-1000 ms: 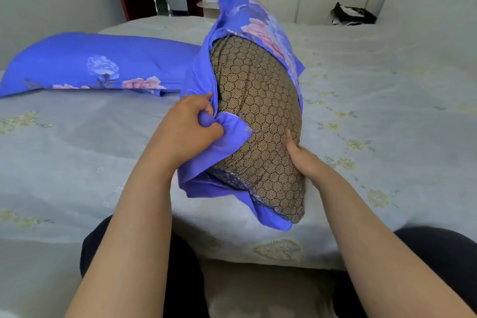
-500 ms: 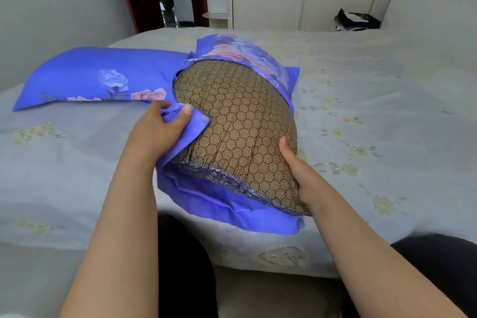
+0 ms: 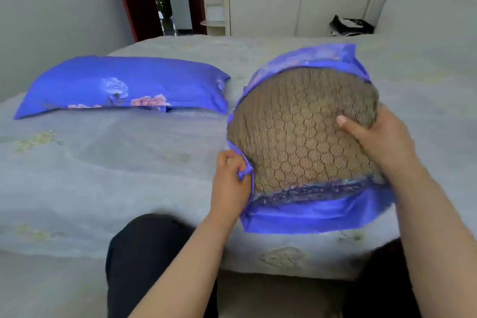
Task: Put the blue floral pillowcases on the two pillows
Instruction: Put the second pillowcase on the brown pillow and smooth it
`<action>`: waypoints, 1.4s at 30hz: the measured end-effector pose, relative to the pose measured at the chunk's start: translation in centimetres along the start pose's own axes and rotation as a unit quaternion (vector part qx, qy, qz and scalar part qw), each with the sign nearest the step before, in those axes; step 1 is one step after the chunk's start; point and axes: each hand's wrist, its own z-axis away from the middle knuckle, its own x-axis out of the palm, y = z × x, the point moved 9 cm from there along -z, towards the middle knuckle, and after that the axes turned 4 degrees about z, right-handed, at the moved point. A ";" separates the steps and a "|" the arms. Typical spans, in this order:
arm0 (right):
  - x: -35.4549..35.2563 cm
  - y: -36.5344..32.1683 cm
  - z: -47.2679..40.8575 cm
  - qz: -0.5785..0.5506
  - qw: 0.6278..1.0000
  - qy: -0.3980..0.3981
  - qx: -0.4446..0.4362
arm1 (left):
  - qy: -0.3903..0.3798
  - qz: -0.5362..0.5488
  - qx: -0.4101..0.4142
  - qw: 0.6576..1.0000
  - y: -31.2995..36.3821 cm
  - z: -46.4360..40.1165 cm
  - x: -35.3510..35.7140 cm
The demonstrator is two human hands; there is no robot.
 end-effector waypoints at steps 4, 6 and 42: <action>-1.9 4.9 1.5 0.286 0.944 -0.114 0.114 | -0.062 -0.086 -0.107 0.989 -3.8 1.1 1.3; -3.4 2.4 0.7 0.309 0.949 -0.057 0.033 | -0.093 -0.102 -0.103 0.985 -4.0 0.7 1.7; 9.3 -0.8 -4.5 0.155 0.966 0.091 -0.186 | -0.032 -0.189 0.123 0.974 5.8 -11.2 12.6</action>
